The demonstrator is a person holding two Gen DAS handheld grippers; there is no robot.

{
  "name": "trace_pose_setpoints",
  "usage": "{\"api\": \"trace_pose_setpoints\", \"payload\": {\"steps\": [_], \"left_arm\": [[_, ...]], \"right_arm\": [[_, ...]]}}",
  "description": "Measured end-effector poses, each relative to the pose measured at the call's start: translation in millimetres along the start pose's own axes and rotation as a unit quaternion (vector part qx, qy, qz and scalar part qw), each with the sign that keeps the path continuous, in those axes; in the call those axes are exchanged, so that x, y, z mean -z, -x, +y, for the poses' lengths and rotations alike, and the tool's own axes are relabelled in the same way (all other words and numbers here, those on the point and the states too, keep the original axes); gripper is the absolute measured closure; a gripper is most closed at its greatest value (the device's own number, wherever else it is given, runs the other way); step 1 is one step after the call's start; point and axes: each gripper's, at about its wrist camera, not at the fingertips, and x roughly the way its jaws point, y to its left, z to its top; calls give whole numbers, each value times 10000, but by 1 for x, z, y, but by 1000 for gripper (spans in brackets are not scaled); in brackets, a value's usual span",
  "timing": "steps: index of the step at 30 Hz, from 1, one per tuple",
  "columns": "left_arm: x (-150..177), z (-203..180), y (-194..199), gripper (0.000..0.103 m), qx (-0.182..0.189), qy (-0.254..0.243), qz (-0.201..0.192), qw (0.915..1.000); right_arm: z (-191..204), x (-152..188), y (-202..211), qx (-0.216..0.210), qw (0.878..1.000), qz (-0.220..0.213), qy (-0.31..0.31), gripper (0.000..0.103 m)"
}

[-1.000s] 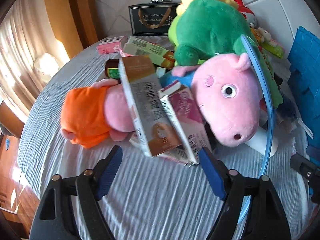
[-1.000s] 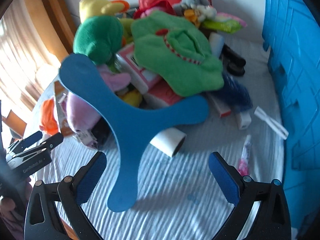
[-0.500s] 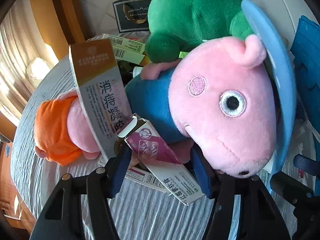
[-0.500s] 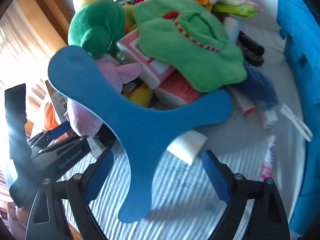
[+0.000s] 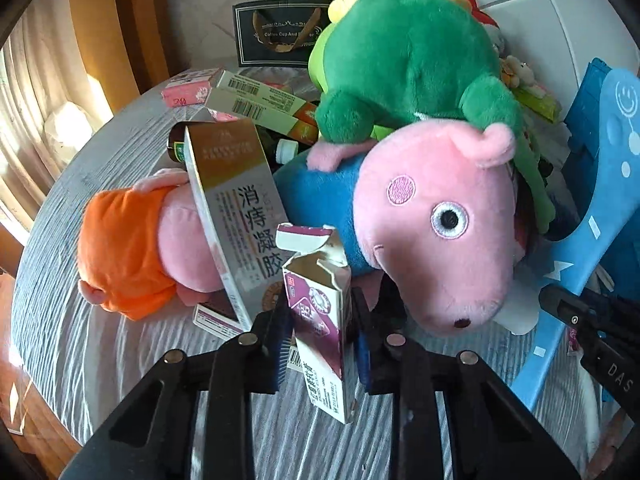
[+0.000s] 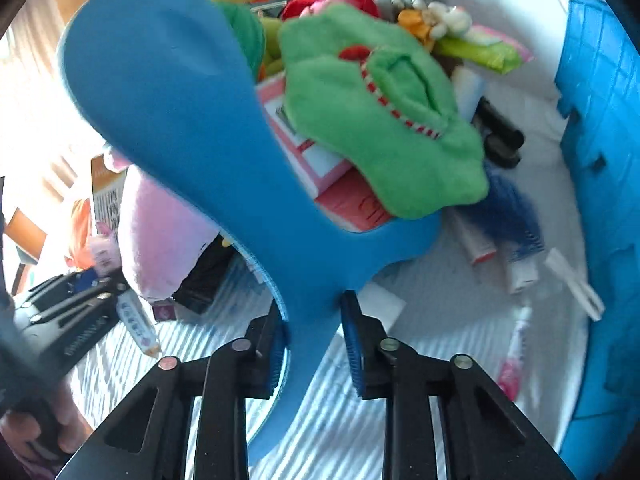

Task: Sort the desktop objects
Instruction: 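Grasp the pink-white milk carton with left tool while right tool grasps blue boomerang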

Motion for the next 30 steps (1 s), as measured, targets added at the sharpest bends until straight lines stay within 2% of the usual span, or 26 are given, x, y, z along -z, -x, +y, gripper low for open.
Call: {"api": "trace_pose_setpoints", "payload": {"steps": [6,9,14,23,30], "left_arm": [[-3,8,44,77,-31,-52,-417,9991],[-17,5,61,77,-54,-136,-649,9978],[-34,-2,89,77,144,-255,-1086,9937],[-49,-23,132,77,200,-445,-1651,9851],[-62,-47,160,77,372,-660,-2045,9759]], "right_arm": [[-13,-6,40,-23,9992,-382,-99,87],[-14,-7,66,-63,9978,-648,-106,89],[-12,-16,104,-100,9936,-1122,-65,93],[-5,-34,158,-71,9817,-1900,99,94],[-15,-45,216,229,9646,-2624,97,94]]}}
